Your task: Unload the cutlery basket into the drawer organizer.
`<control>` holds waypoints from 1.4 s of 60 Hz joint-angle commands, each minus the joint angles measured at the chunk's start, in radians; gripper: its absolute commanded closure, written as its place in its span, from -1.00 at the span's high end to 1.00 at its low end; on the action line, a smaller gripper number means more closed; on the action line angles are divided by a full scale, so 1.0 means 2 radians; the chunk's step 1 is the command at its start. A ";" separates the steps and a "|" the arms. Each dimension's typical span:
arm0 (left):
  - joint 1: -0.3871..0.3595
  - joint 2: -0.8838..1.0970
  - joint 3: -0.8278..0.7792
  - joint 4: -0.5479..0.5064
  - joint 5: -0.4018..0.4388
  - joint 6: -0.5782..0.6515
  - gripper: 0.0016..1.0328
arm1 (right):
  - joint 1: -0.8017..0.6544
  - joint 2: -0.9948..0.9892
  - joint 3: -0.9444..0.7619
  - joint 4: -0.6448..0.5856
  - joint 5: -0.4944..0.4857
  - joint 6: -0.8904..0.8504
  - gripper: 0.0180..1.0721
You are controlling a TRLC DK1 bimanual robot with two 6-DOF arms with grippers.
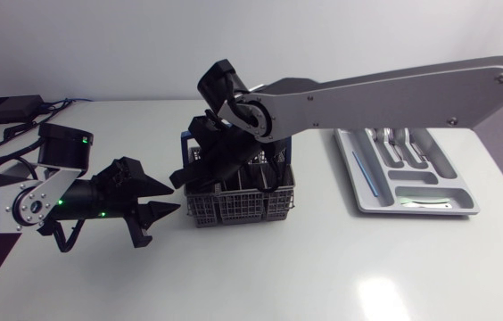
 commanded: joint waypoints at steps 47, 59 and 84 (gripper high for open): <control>-0.001 0.001 -0.017 0.004 0.007 0.006 -0.07 | 0.004 0.016 0.008 -0.020 0.031 -0.019 -0.75; -0.001 -0.012 -0.019 0.000 0.007 0.004 -0.07 | 0.007 0.015 0.002 -0.018 0.048 -0.035 -0.89; -0.008 -0.023 -0.024 -0.004 0.007 0.003 -0.07 | 0.017 -0.034 0.009 -0.035 0.045 -0.049 -0.89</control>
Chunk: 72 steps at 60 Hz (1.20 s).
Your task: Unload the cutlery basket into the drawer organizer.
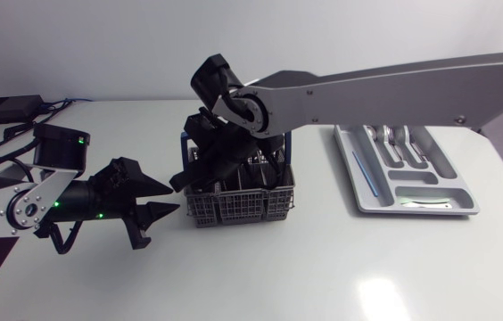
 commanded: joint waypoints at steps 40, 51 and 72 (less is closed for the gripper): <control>-0.025 -0.043 -0.013 -0.022 0.005 -0.021 -0.06 | -0.077 -0.175 0.000 -0.121 -0.162 -0.010 -0.89; -0.033 -0.064 -0.003 -0.048 0.003 -0.026 -0.06 | -0.110 -0.240 -0.052 -0.179 -0.163 -0.034 -0.89; -0.045 -0.084 0.006 -0.073 -0.012 -0.030 -0.06 | -0.277 -0.326 -0.154 -0.314 -0.104 -0.136 -0.89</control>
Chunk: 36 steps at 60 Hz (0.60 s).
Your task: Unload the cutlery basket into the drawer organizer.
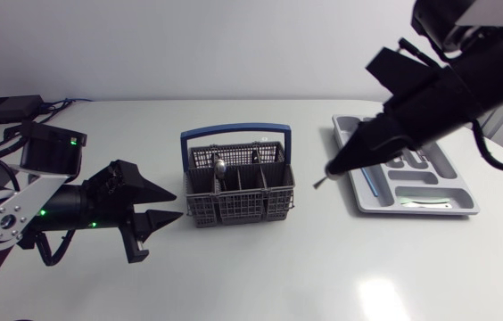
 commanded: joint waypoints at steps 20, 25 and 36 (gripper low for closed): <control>-0.012 -0.021 0.014 -0.020 -0.004 -0.006 -0.06 | -0.265 0.018 -0.096 0.064 0.147 -0.111 -0.89; -0.009 -0.027 0.012 -0.023 -0.004 -0.005 -0.06 | -0.303 0.052 -0.112 0.124 0.179 -0.111 -0.89; -0.005 -0.036 0.008 -0.027 -0.004 -0.003 -0.06 | -0.340 0.124 -0.127 0.220 0.221 -0.081 -0.89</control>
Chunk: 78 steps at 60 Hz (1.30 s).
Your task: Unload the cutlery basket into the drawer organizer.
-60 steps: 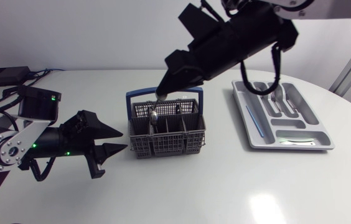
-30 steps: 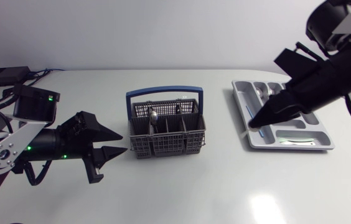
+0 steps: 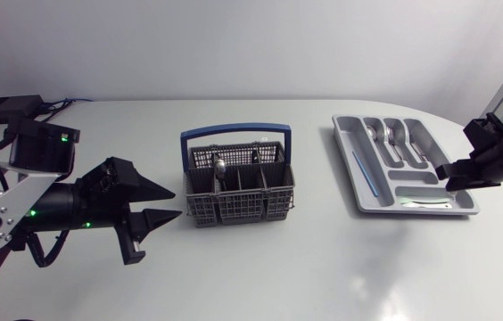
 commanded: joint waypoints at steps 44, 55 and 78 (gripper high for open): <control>0.004 -0.008 -0.004 -0.003 0.001 0.001 -0.06 | 0.069 0.132 -0.010 0.096 0.028 0.084 0.22; 0.004 -0.006 -0.003 0.005 0.001 -0.003 -0.06 | 0.079 0.041 -0.039 0.102 -0.002 0.069 0.22; -0.019 0.024 0.008 0.043 0.001 -0.026 -0.05 | 0.191 -0.122 -0.083 0.109 -0.081 0.071 0.22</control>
